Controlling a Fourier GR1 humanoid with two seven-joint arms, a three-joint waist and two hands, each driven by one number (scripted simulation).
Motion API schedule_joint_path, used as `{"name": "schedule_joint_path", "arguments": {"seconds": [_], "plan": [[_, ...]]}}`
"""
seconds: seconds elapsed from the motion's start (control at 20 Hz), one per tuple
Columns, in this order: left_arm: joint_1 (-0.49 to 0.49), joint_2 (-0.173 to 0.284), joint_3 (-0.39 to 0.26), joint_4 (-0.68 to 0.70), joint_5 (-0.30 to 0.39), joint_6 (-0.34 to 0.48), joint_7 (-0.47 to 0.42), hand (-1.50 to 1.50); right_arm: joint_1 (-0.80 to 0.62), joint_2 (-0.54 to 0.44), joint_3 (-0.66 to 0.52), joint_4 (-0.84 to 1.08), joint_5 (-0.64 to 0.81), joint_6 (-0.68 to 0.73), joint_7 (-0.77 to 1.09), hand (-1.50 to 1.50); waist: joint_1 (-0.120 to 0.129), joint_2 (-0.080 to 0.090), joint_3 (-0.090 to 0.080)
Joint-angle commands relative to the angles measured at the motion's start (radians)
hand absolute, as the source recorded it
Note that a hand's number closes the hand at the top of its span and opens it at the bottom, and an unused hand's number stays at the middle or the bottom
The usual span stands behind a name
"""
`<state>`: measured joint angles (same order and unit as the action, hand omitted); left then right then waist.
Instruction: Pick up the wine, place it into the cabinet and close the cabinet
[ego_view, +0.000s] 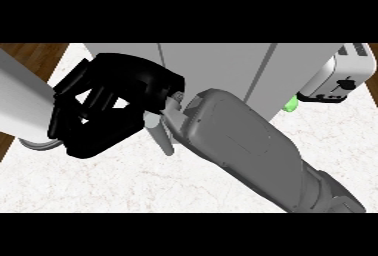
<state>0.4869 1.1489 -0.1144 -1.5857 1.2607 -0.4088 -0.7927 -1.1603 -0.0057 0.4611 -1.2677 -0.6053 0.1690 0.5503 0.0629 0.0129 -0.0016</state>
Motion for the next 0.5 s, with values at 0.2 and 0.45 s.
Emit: {"name": "schedule_joint_path", "arguments": {"seconds": [0.2, 0.45], "plan": [[0.033, -0.027, 0.076, 0.071, -0.007, -0.141, -0.001, -1.5, -0.031, 0.006, 0.038, 0.249, -0.156, 0.203, -0.039, 1.5, -0.01, -0.008, 0.0], [0.065, -0.047, 0.123, 0.041, -0.024, -0.149, 0.024, -1.5, -0.093, 0.006, -0.067, 0.367, -0.225, 0.312, -0.046, 1.5, -0.017, -0.01, 0.001]]}}
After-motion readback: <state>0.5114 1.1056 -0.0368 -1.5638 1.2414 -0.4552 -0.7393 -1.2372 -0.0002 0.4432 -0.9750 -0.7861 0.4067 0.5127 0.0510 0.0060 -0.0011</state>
